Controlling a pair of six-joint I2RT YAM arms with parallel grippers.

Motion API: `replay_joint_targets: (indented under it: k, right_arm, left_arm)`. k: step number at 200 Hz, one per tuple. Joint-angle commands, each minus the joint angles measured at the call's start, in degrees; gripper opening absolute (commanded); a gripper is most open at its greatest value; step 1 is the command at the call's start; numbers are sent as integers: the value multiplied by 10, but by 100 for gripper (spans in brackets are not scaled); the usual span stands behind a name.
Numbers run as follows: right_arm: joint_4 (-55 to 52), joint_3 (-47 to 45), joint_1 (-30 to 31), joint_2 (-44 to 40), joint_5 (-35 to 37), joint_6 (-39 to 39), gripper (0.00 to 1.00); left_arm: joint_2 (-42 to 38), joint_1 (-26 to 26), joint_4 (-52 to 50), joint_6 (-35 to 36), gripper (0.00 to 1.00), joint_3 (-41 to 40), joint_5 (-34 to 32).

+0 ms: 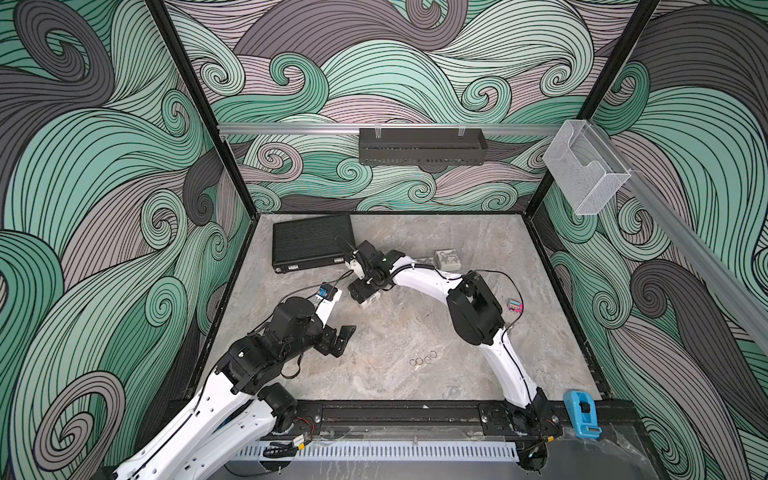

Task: Take the rings out of the lift-off lid box
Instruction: Pick up the jewelry box from the center of the board.

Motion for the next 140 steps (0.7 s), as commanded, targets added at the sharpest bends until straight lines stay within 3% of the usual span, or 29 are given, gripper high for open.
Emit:
replay_joint_targets:
  k: [1, 89, 140]
  right_arm:
    - [-6, 3, 5, 15, 20, 5, 85]
    - [-6, -22, 5, -6, 41, 14, 75]
    - [17, -78, -9, -65, 9, 26, 73]
  left_arm:
    - [2, -4, -8, 6, 99, 8, 4]
    - [1, -4, -8, 6, 99, 9, 4]
    - [9, -4, 2, 6, 99, 17, -27]
